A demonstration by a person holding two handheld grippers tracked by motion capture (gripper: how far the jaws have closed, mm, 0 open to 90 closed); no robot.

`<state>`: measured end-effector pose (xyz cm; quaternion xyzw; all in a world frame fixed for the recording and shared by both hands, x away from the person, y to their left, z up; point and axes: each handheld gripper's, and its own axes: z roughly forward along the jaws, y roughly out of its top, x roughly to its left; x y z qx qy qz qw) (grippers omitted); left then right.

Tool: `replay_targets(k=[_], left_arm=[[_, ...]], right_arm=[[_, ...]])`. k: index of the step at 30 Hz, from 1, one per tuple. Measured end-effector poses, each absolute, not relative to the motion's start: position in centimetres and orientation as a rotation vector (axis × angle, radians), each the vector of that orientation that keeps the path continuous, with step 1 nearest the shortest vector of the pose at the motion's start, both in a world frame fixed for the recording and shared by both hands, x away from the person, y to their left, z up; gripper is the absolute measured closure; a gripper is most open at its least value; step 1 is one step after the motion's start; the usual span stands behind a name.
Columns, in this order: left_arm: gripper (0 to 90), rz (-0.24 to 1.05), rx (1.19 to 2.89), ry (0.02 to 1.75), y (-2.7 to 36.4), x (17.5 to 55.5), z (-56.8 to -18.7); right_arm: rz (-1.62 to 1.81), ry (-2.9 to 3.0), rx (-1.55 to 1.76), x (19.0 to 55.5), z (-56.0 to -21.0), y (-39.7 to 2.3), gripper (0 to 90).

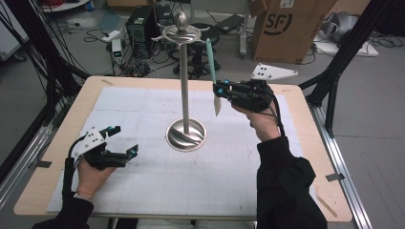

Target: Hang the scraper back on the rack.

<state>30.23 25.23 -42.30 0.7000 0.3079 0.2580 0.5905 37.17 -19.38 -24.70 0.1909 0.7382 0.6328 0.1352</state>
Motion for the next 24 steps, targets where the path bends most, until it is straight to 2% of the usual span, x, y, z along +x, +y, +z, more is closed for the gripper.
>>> replay_targets(k=[24], left_arm=[[2.4, 0.598, 1.635, 0.713, 25.2, 30.2, -42.3]], right_arm=[[1.79, 2.125, 0.571, 37.6, -25.3, -17.7, 80.6]])
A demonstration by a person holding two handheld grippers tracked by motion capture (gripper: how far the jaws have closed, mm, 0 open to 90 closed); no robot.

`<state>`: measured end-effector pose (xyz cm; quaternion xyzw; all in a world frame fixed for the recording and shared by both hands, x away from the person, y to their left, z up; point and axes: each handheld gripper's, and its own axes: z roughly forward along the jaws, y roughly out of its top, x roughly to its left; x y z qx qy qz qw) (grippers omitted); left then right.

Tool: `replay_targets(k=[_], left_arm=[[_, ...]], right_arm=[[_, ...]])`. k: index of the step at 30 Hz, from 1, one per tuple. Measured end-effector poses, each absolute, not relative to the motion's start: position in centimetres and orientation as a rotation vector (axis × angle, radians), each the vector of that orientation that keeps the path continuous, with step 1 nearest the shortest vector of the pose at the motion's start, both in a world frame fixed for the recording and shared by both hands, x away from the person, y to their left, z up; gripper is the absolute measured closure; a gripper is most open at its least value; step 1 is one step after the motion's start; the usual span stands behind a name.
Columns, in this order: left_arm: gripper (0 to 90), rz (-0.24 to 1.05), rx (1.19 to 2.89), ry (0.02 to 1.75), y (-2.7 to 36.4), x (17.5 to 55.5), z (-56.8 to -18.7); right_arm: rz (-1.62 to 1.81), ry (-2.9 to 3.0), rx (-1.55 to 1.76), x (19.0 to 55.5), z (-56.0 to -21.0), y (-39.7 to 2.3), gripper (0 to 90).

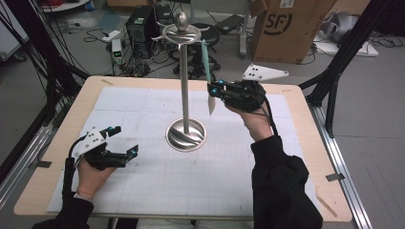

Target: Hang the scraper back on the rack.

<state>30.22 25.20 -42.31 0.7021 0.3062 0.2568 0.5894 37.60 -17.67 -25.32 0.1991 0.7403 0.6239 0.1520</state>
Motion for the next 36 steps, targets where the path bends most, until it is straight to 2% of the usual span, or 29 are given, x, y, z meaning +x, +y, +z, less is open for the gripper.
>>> replay_targets(k=[14, 16, 26, 36], left_arm=[[2.4, 0.599, 1.637, 0.71, 25.2, 30.2, -42.3], [2.4, 0.599, 1.637, 0.709, 25.2, 30.2, -42.3], [2.4, 0.61, 1.64, 0.724, 25.2, 30.2, -42.3], [2.4, 0.616, 1.65, 0.725, 25.2, 30.1, -42.3]], right_arm=[[1.757, 2.064, 0.589, 37.7, -25.8, -15.7, 78.5], [1.75, 2.055, 0.58, 37.6, -25.8, -15.7, 72.2], [1.749, 2.084, 0.535, 36.6, -26.1, -16.1, 54.6], [1.711, 2.083, 0.626, 36.4, -28.9, -18.2, 37.5]])
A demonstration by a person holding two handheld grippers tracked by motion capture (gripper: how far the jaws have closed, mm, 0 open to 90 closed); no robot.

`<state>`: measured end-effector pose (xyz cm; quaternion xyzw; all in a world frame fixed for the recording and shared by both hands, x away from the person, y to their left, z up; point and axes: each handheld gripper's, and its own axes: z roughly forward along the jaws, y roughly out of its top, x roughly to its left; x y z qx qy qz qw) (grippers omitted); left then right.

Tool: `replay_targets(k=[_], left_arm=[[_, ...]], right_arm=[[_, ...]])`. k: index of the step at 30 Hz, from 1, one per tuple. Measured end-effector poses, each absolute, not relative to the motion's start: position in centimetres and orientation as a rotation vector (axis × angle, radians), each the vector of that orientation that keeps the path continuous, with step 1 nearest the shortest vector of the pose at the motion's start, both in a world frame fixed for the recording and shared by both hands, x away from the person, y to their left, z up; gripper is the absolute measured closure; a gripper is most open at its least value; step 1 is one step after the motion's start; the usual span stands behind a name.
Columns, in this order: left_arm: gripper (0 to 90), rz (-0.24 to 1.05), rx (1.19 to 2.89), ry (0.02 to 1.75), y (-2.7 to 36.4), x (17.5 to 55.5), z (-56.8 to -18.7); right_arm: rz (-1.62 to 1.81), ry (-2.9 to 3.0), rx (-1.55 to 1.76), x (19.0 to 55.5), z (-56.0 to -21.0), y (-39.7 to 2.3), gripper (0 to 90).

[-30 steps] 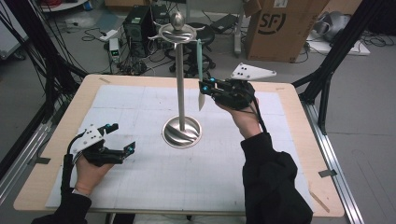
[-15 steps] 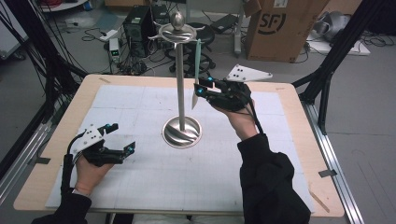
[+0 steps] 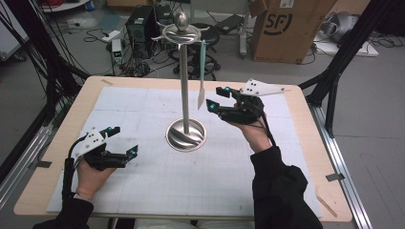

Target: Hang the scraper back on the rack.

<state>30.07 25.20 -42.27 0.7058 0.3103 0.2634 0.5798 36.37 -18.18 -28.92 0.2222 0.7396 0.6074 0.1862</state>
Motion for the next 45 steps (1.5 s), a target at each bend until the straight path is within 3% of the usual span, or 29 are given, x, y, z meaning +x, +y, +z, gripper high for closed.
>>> replay_targets(k=[15, 45], left_arm=[[2.4, 0.618, 1.649, 0.73, 25.2, 30.1, -42.3], [2.4, 0.605, 1.621, 0.717, 25.1, 30.2, -42.2]], right_arm=[[1.655, 2.121, 0.716, 35.6, -32.8, -19.9, 0.3], [1.648, 2.047, 0.833, 33.0, -39.6, -26.1, 0.3]])
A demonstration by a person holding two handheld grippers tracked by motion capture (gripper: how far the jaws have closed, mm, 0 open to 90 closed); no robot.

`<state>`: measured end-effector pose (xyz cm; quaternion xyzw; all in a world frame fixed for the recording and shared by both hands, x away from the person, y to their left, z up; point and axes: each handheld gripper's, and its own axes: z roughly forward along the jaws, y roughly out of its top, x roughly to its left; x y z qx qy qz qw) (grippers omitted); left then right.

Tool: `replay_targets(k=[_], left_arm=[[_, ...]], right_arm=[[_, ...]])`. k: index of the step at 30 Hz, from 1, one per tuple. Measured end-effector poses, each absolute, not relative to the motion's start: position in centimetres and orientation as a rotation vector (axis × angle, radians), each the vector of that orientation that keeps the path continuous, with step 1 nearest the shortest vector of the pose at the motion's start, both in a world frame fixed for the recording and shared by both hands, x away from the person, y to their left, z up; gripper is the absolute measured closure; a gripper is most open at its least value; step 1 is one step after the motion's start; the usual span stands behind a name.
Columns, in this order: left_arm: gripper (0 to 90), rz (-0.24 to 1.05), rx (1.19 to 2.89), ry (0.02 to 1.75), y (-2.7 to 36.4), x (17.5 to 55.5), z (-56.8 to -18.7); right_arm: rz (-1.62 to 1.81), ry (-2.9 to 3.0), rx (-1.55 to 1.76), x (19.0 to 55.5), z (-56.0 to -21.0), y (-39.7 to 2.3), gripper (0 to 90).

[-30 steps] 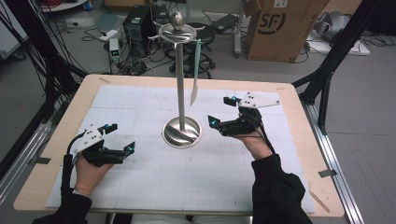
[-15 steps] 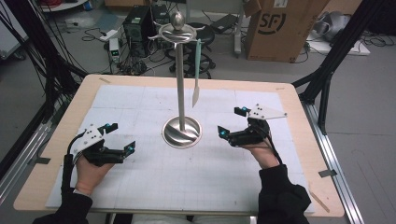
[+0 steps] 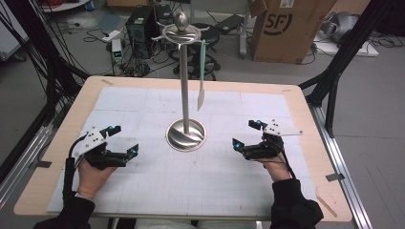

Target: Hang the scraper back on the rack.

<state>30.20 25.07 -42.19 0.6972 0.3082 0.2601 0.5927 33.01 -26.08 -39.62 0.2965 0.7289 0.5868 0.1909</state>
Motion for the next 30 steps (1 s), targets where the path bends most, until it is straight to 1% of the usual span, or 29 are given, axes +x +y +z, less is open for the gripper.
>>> replay_targets(k=[9, 21, 26, 30], left_arm=[[2.4, 0.603, 1.617, 0.717, 25.1, 30.3, -42.2], [2.4, 0.605, 1.605, 0.714, 25.1, 30.3, -42.2], [2.4, 0.604, 1.603, 0.714, 25.1, 30.4, -42.2], [2.4, 0.606, 1.608, 0.715, 25.1, 30.5, -42.2]], right_arm=[[1.638, 2.003, 0.906, 31.8, -41.0, -28.7, 0.3], [1.597, 1.945, 1.009, 30.4, -42.4, -31.1, 0.3], [1.583, 1.915, 1.072, 30.3, -43.2, -32.1, 0.3], [1.601, 1.893, 1.087, 30.3, -43.2, -32.5, 0.3]])
